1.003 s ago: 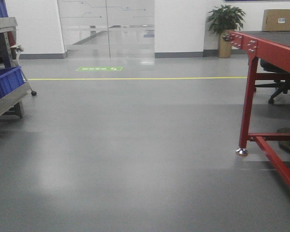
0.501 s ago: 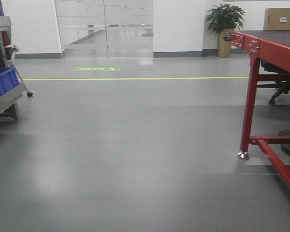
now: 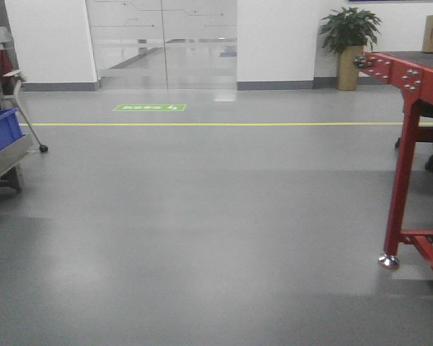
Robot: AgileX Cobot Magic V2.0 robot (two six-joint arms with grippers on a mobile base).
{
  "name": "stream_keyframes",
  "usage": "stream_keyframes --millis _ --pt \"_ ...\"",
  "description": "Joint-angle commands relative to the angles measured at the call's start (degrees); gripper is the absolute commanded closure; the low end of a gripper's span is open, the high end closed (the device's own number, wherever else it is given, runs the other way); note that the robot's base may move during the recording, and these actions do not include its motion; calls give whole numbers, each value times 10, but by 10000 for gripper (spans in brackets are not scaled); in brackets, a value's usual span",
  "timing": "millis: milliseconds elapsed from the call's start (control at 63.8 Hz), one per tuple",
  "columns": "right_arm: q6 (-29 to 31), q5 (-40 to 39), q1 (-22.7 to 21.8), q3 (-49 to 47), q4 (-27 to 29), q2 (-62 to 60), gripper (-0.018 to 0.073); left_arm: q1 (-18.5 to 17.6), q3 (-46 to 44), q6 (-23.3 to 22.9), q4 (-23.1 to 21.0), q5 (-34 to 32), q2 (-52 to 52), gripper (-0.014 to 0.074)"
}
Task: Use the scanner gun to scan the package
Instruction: 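Drive the base forward across the floor toward the red-framed table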
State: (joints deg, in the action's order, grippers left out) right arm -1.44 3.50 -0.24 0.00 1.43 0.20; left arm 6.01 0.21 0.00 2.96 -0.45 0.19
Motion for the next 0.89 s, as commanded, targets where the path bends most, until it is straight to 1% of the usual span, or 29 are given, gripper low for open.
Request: stream_keyframes --millis 0,877 --pt "2 -10 -2 0 0 -2 721 0 -2 0 -2 -10 -2 708" --pt "2 -10 -2 0 0 -2 721 0 -2 0 -2 -10 -2 708"
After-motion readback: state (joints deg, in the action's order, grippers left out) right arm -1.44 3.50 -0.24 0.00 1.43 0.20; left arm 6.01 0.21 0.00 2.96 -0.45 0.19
